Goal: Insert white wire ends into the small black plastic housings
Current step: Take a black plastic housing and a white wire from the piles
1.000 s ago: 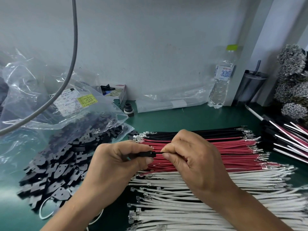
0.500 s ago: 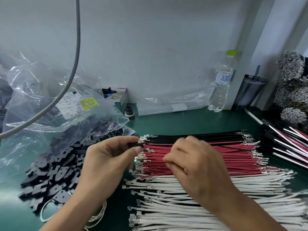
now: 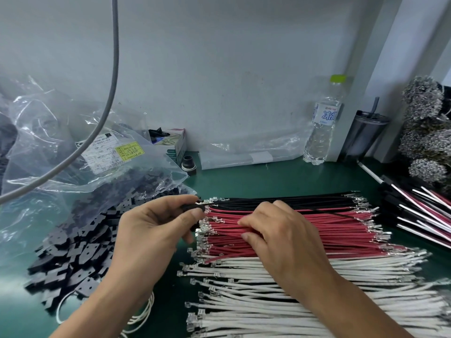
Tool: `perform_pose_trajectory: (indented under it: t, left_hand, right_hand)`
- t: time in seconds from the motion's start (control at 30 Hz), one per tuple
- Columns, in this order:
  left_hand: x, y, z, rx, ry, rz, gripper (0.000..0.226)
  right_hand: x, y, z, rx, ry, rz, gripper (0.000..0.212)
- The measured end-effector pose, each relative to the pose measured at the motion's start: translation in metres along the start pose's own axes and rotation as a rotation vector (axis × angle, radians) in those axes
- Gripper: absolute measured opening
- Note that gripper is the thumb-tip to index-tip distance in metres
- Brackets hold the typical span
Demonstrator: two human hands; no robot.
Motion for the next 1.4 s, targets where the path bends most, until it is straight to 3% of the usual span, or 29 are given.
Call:
perform_pose_trajectory:
  t: [0.1, 0.4, 0.5, 0.73, 0.9, 1.03, 1.13, 1.4]
  left_hand:
    - [-0.001, 0.000, 0.000, 0.000, 0.006, -0.019, 0.024]
    - [-0.001, 0.001, -0.002, 0.001, 0.049, -0.058, 0.029]
    - [-0.001, 0.001, -0.001, -0.055, 0.132, -0.112, 0.031]
    - [0.002, 0.002, 0.005, -0.193, 0.260, -0.172, 0.036]
    - [0.000, 0.002, 0.004, -0.250, 0.285, -0.206, 0.034]
    - [0.000, 0.001, 0.004, -0.259, 0.283, -0.226, 0.046]
    - [0.000, 0.002, 0.005, -0.271, 0.300, -0.238, 0.032]
    - [0.002, 0.002, 0.005, -0.283, 0.319, -0.263, 0.033]
  right_hand:
    - [0.001, 0.000, 0.002, -0.019, -0.040, 0.041, 0.003]
    - [0.009, 0.000, -0.005, 0.074, -0.214, 0.059, 0.012]
    - [0.005, 0.002, -0.012, 0.144, -0.310, -0.010, 0.024]
    - [-0.002, 0.007, -0.018, 0.254, -0.423, -0.069, 0.015]
    - [-0.007, 0.008, -0.020, 0.244, -0.421, -0.088, 0.014]
    - [-0.006, 0.008, -0.024, 0.267, -0.412, -0.076, 0.013]
    - [-0.007, 0.007, -0.025, 0.262, -0.399, -0.082, 0.016]
    - [-0.010, 0.007, -0.026, 0.257, -0.367, -0.096, 0.019]
Point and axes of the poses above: each hand's wrist, its own y-axis away from the middle knuckle, its own z-axis out of the palm, x = y × z, the point moved 3 cm from there along -y, towards the middle knuckle, and after that the axes turned 6 degrees about -y, right-handed, at the moved point
